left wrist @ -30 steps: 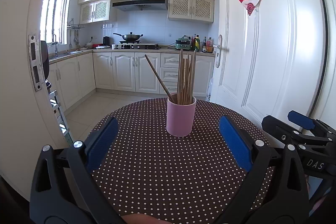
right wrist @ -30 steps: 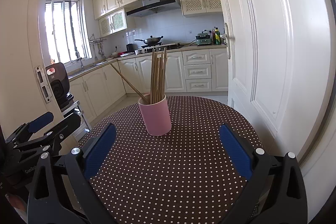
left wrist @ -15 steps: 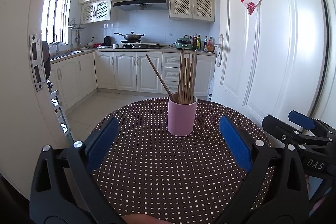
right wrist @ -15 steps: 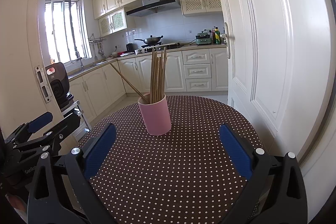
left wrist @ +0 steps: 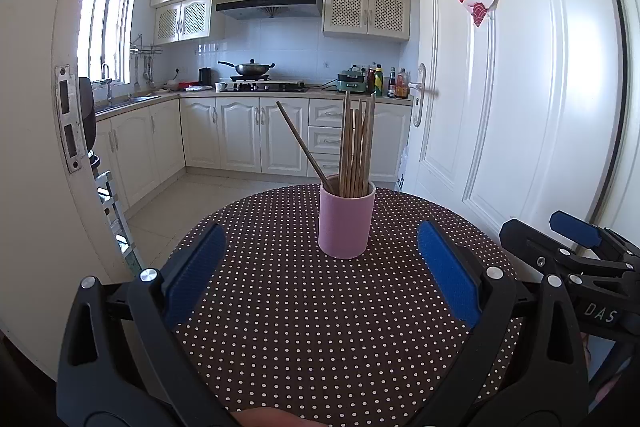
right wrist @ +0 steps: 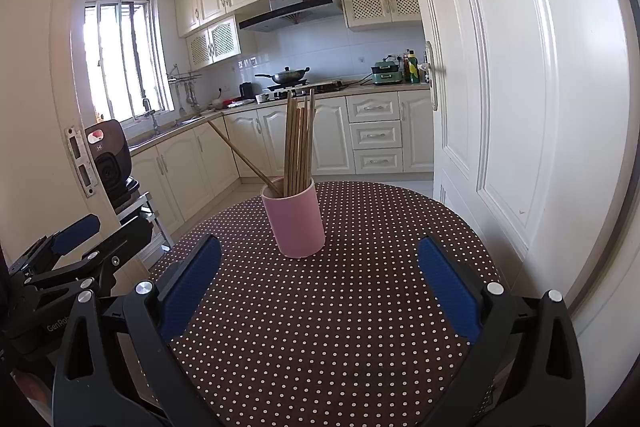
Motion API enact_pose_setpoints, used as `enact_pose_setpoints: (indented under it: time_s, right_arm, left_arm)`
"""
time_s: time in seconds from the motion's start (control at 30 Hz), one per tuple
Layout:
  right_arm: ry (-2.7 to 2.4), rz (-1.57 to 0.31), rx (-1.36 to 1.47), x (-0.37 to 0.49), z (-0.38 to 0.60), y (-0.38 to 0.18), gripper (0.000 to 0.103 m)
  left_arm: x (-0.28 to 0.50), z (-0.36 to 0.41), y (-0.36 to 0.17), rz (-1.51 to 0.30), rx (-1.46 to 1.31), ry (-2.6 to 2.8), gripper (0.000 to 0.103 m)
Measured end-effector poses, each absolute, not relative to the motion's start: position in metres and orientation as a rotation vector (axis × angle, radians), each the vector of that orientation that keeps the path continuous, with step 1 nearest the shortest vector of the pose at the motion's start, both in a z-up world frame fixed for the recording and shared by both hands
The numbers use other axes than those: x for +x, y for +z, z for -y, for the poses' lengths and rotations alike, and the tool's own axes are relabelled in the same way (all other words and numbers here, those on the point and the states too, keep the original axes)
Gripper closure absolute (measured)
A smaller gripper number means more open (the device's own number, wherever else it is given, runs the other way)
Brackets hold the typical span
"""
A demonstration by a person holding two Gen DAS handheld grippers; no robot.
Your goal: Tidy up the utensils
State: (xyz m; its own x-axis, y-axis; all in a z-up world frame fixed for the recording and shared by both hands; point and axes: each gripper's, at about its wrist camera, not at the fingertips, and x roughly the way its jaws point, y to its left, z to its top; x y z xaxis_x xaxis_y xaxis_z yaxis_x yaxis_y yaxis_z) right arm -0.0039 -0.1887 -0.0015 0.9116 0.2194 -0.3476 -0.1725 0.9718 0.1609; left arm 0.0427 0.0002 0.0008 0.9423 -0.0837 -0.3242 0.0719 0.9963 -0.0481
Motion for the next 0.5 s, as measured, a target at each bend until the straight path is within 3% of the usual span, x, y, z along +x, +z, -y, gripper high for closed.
enact_pose_setpoints:
  time_s: [0.5]
  right_arm:
    - [0.194,-0.385,0.148,0.0006,0.1896,-0.0039,0.008]
  left_arm:
    - [0.0456,-0.0005,-0.0009,-0.351,-0.035,-0.087,0.008]
